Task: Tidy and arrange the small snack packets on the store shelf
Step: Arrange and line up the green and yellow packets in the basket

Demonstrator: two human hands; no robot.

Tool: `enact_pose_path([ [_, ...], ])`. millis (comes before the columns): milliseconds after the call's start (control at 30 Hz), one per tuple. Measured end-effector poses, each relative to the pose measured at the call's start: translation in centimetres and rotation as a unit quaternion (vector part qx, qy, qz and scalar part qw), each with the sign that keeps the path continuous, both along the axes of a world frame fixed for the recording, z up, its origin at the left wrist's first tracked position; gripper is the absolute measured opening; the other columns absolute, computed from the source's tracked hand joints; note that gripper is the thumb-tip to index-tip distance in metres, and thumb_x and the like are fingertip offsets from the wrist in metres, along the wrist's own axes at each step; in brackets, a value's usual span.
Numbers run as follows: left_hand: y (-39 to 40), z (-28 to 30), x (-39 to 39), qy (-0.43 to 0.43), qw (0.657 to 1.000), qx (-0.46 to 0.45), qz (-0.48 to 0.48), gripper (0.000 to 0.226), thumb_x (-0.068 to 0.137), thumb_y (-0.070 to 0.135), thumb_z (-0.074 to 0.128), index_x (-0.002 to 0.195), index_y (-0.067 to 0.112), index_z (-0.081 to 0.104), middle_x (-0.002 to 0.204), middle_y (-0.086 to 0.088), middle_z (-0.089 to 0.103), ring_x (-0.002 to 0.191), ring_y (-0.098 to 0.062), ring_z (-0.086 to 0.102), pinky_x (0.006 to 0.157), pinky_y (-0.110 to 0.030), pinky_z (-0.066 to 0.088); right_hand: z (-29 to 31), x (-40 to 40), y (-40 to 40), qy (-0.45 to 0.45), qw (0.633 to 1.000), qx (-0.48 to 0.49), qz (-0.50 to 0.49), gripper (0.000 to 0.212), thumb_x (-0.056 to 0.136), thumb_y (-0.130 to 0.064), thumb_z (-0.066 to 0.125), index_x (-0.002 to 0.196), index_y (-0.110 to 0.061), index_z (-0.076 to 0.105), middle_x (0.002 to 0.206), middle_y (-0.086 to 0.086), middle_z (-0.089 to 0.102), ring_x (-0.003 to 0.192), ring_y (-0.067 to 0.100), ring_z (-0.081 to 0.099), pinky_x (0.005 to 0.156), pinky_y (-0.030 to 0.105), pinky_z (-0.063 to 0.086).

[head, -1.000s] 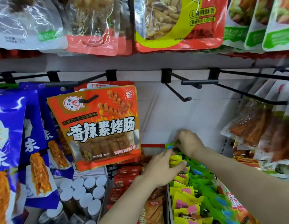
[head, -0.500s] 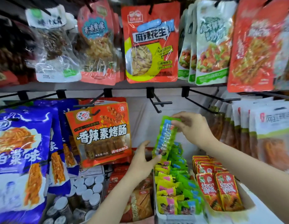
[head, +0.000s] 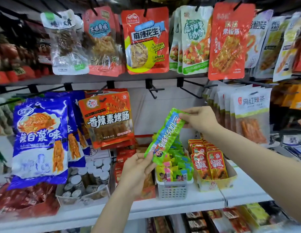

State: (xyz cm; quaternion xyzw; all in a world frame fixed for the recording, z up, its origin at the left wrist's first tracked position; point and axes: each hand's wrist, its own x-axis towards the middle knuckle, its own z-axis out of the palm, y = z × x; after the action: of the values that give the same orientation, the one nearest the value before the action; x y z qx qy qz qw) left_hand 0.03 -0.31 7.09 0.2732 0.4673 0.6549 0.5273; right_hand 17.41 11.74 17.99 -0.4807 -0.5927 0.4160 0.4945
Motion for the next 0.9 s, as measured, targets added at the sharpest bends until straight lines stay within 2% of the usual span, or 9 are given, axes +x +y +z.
enact_pose_path([
  [133,-0.8,0.8,0.0,0.022,1.0,0.008,0.01,0.015,0.092,0.007,0.063,0.083,0.005,0.052,0.076,-0.009,0.066,0.073,-0.012,0.068,0.073,-0.024,0.061,0.1,0.5,-0.9,-0.002,1.0,-0.026,-0.013,0.019,0.083,-0.005,0.075,0.101,-0.001,0.073,0.089,0.017,0.072,0.065,0.019,0.068,0.061,0.024,0.06],
  [267,-1.4,1.0,0.2,0.01,1.0,0.025,-0.012,0.02,0.096,0.008,0.058,0.083,0.009,0.043,0.101,-0.031,0.065,0.095,-0.035,0.066,0.089,-0.045,0.058,0.0,0.7,-1.7,0.031,0.998,-0.045,-0.002,0.024,0.084,-0.002,0.073,0.106,0.004,0.071,0.094,0.022,0.071,0.072,0.023,0.068,0.062,0.025,0.06],
  [400,-1.9,1.3,0.4,0.094,0.99,0.092,0.044,0.024,0.097,0.007,0.057,0.08,0.007,0.04,0.09,-0.026,0.072,0.084,-0.033,0.074,0.063,-0.032,0.06,-0.6,0.7,-2.6,0.045,0.997,-0.06,0.031,0.023,0.089,-0.01,0.068,0.109,0.002,0.068,0.1,0.024,0.068,0.077,0.027,0.066,0.068,0.034,0.061],
  [533,-2.7,1.8,0.2,0.395,0.89,0.186,0.134,0.029,0.097,0.012,0.059,0.073,0.024,0.046,0.088,0.01,0.072,0.07,-0.008,0.065,0.061,-0.027,0.051,-0.8,0.2,-3.6,0.027,0.99,-0.108,0.087,0.043,0.09,-0.038,0.066,0.117,-0.005,0.062,0.105,0.015,0.066,0.083,0.032,0.073,0.066,0.034,0.062],
  [600,-3.2,2.1,0.5,0.487,0.827,0.243,0.141,0.034,0.094,0.008,0.063,0.075,0.033,0.051,0.107,0.024,0.069,0.088,0.005,0.064,0.075,-0.016,0.049,-0.7,-0.1,-3.7,0.046,0.988,-0.11,0.096,0.049,0.09,-0.034,0.068,0.125,-0.002,0.058,0.106,0.02,0.066,0.088,0.031,0.072,0.073,0.035,0.061],
  [667,-3.5,1.7,0.5,0.523,0.798,0.266,0.135,0.028,0.086,0.009,0.072,0.077,0.03,0.057,0.127,0.022,0.062,0.122,0.004,0.053,0.097,-0.015,0.041,-0.5,-0.2,-3.5,0.071,0.988,-0.095,0.097,0.041,0.093,-0.014,0.065,0.132,-0.006,0.055,0.112,0.028,0.066,0.096,0.034,0.068,0.087,0.043,0.056],
  [733,-3.7,1.4,0.2,0.465,0.854,0.221,0.082,0.023,0.079,0.021,0.081,0.08,0.028,0.059,0.142,0.02,0.047,0.133,0.009,0.039,0.101,-0.011,0.037,-0.2,-0.3,-3.6,0.133,0.978,-0.103,0.123,0.044,0.093,-0.003,0.061,0.135,-0.012,0.05,0.118,0.026,0.066,0.108,0.035,0.066,0.098,0.05,0.05],
  [800,-3.9,1.9,0.1,0.237,0.961,0.14,0.006,0.034,0.073,0.03,0.082,0.097,0.022,0.06,0.141,0.011,0.051,0.12,0.005,0.056,0.09,-0.015,0.05,-0.1,-0.5,-3.6,0.17,0.97,-0.095,0.149,0.044,0.092,0.0,0.06,0.133,-0.013,0.048,0.115,0.021,0.069,0.105,0.028,0.068,0.092,0.044,0.055],
  [900,-3.5,1.5,-0.3,-0.023,0.997,0.07,-0.039,0.049,0.079,0.023,0.076,0.12,0.013,0.051,0.121,-0.01,0.069,0.108,-0.018,0.069,0.082,-0.025,0.058,-0.2,-0.7,-3.5,0.165,0.972,-0.067,0.15,0.026,0.093,-0.001,0.06,0.118,-0.005,0.056,0.106,0.012,0.073,0.092,0.021,0.073,0.075,0.031,0.061],
])
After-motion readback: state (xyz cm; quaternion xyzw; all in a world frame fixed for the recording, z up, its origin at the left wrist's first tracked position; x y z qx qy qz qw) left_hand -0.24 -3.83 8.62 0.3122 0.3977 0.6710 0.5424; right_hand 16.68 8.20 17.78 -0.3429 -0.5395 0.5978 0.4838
